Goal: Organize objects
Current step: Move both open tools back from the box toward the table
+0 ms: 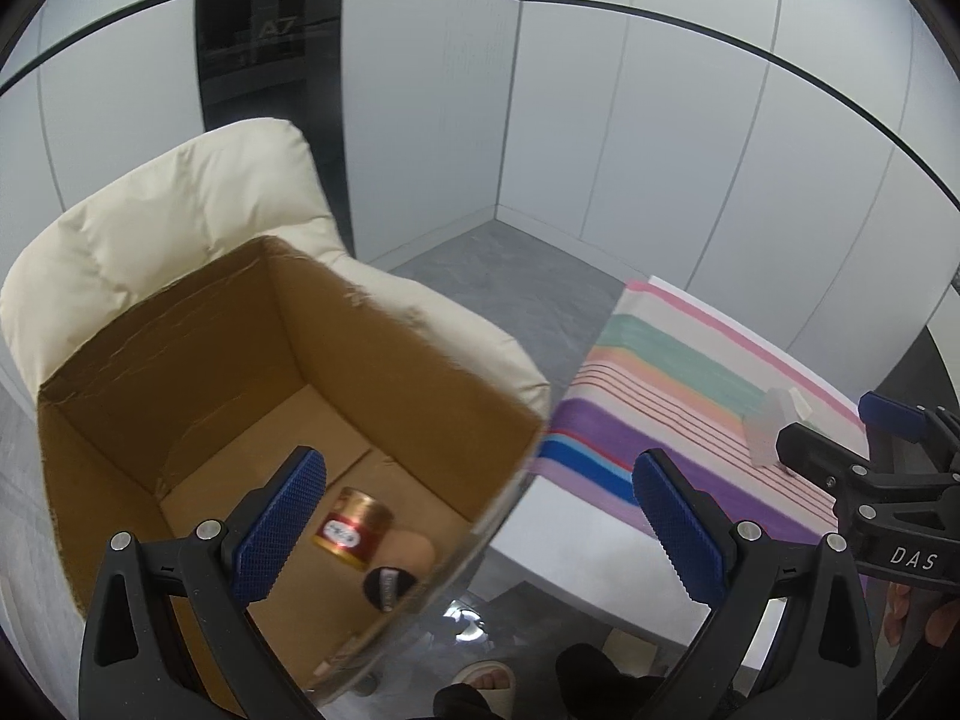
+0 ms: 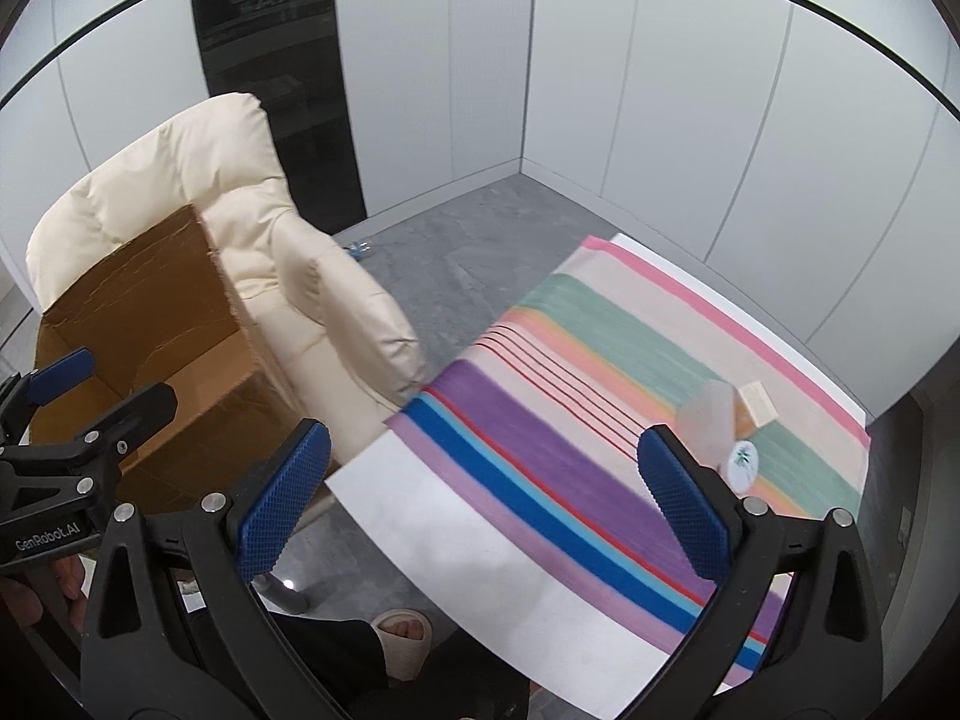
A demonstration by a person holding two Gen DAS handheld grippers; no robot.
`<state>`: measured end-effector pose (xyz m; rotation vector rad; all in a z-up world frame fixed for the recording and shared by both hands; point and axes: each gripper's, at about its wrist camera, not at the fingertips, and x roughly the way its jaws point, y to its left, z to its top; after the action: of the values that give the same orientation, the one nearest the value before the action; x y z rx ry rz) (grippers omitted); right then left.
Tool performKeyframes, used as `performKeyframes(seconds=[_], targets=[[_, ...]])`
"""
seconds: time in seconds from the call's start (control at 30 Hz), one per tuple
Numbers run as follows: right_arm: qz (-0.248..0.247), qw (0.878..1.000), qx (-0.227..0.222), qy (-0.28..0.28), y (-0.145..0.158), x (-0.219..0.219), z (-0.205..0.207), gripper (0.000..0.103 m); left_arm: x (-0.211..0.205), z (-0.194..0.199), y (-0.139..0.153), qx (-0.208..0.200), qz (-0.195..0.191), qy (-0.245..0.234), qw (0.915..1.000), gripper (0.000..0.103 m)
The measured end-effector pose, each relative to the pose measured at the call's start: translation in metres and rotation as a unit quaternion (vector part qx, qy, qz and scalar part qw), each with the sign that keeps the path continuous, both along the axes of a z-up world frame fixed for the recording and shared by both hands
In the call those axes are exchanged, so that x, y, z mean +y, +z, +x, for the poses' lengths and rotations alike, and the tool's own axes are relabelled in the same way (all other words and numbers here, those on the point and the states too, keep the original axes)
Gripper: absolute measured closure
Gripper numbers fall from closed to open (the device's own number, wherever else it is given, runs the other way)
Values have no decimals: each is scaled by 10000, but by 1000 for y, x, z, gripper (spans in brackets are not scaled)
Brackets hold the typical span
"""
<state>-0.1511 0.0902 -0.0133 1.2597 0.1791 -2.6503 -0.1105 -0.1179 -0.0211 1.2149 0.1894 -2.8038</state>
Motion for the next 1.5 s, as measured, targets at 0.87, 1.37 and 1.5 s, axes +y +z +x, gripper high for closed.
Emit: performKeyframes(seconds=[0.87, 1.37, 1.5], targets=[[-27, 9962, -67, -868, -2, 107, 16, 0, 96, -19, -7, -85, -77, -846, 9963, 0], [-44, 9908, -103, -1351, -4, 170, 37, 0, 156, -25, -8, -114, -73, -1320, 9912, 0], [-55, 9888, -120, -1486, -5, 186, 43, 0, 172, -25, -10, -126, -66, -1446, 9894, 0]])
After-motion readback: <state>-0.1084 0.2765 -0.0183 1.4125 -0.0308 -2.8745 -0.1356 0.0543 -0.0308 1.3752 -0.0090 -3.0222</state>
